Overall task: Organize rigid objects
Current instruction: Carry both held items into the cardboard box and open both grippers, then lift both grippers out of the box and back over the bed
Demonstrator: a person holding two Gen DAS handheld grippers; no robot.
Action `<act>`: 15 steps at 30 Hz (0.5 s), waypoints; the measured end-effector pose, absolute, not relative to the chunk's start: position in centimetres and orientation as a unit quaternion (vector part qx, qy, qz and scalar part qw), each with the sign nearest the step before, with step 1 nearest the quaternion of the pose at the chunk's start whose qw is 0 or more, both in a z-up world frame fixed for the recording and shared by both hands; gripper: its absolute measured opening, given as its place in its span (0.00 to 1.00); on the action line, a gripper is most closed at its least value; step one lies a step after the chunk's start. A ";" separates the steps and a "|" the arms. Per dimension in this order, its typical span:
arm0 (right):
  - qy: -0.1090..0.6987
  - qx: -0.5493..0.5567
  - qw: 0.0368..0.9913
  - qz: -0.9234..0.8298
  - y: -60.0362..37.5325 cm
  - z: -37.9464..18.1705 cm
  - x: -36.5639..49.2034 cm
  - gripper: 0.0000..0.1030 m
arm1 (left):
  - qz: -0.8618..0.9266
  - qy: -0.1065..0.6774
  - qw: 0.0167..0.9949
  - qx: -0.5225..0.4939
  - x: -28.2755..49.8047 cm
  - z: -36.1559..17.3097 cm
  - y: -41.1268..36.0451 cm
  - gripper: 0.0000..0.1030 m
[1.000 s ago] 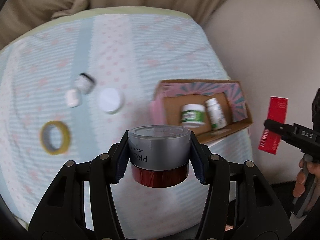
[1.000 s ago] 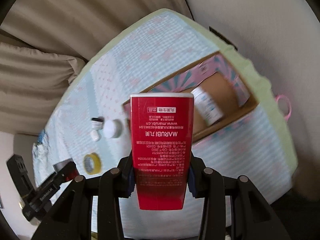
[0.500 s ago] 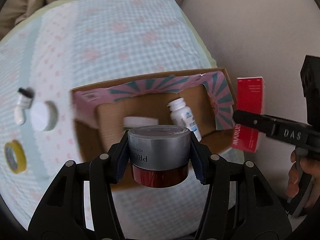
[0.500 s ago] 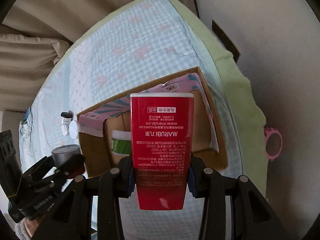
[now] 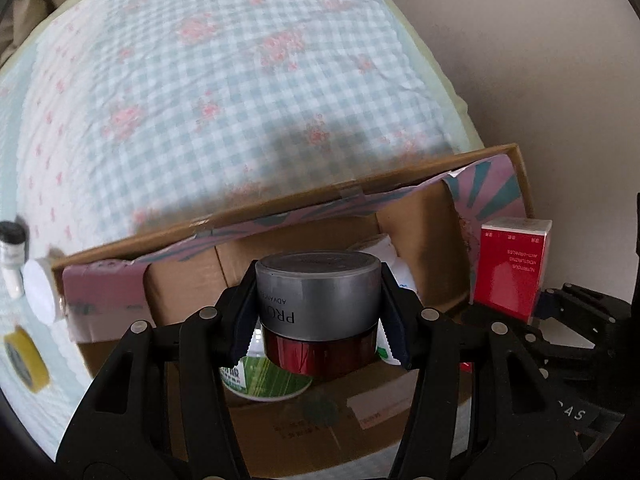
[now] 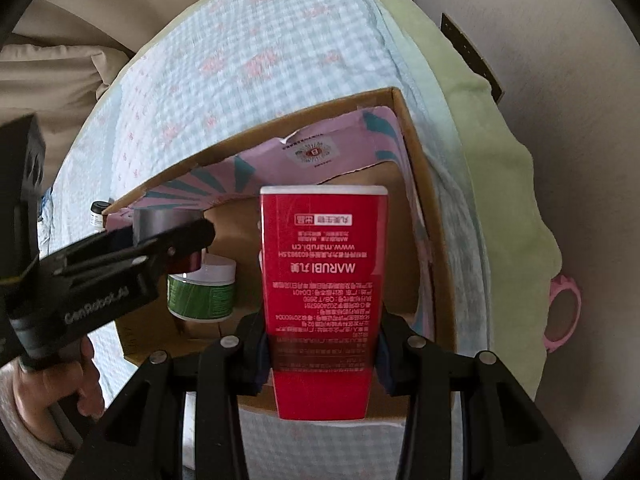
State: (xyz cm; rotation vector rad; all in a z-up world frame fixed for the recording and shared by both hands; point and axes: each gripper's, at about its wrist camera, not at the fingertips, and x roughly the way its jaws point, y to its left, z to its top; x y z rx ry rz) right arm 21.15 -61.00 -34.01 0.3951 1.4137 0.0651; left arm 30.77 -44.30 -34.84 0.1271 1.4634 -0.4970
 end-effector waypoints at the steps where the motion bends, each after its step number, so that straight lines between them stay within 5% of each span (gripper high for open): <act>1: 0.646 0.177 0.742 0.029 -61.0 -34.1 21.2 0.37 | -0.223 0.661 0.714 0.066 30.9 -34.9 -44.5 0.49; 3: 0.648 0.170 0.742 0.026 -60.8 -34.2 21.5 0.37 | -0.220 0.661 0.713 0.075 31.1 -35.0 -44.8 0.54; 5: 0.653 0.161 0.740 0.020 -60.6 -34.4 21.6 0.43 | -0.221 0.656 0.717 0.078 31.2 -34.6 -44.7 0.98; 6: 0.651 0.156 0.742 0.018 -60.5 -34.3 21.6 0.47 | -0.221 0.651 0.722 0.077 31.2 -34.3 -44.5 1.00; 8: 0.638 0.154 0.754 0.024 -60.3 -33.7 21.1 0.93 | -0.224 0.645 0.728 0.070 31.2 -33.5 -43.8 1.00; 9: 0.637 0.154 0.755 0.027 -60.1 -33.5 20.9 1.00 | -0.223 0.645 0.728 0.067 31.2 -33.2 -43.3 1.00; 15: 0.627 0.175 0.758 0.040 -59.1 -33.2 19.5 1.00 | -0.203 0.650 0.730 0.061 30.9 -32.4 -40.5 1.00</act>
